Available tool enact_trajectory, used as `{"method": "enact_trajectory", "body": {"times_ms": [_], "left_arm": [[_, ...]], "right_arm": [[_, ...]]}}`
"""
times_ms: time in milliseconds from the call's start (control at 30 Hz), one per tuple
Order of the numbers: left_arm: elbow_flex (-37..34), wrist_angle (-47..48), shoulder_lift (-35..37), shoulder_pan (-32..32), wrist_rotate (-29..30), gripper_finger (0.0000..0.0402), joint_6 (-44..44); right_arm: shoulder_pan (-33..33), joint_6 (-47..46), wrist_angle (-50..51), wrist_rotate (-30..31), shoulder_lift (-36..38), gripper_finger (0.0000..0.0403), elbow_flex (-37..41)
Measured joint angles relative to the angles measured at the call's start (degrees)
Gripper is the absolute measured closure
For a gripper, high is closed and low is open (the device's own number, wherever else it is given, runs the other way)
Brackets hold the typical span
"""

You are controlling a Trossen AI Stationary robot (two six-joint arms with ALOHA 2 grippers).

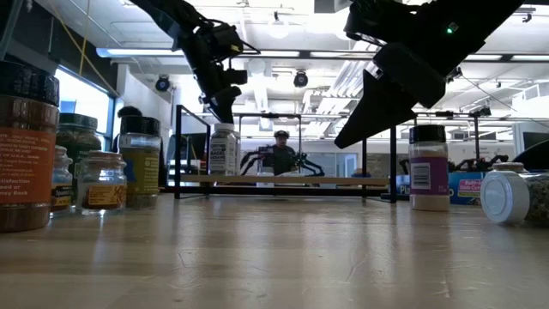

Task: Shelf spices
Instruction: Adjust the white seasoning bottles on the shelf

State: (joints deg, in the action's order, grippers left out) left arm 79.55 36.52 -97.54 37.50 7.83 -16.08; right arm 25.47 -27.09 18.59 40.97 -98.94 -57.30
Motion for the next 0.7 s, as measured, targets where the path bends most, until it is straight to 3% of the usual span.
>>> {"method": "enact_trajectory", "body": {"times_ms": [333, 533, 700], "left_arm": [[2.5, 1.3, 2.1, -1.3, 0.4, 0.0401, 2.4], [5.9, 6.0, 4.1, -2.1, 4.8, 0.0401, 3.5], [6.9, 11.1, 5.8, -1.6, 8.0, 0.0401, 3.6]], "right_arm": [[0.0, 0.0, 0.0, 0.0, 0.0, 0.0100, 0.0], [-0.3, -0.4, 0.0, 0.0, 0.1, 0.0100, 0.0], [-5.0, 7.7, 0.4, -4.5, 5.0, 0.0100, -0.9]]}}
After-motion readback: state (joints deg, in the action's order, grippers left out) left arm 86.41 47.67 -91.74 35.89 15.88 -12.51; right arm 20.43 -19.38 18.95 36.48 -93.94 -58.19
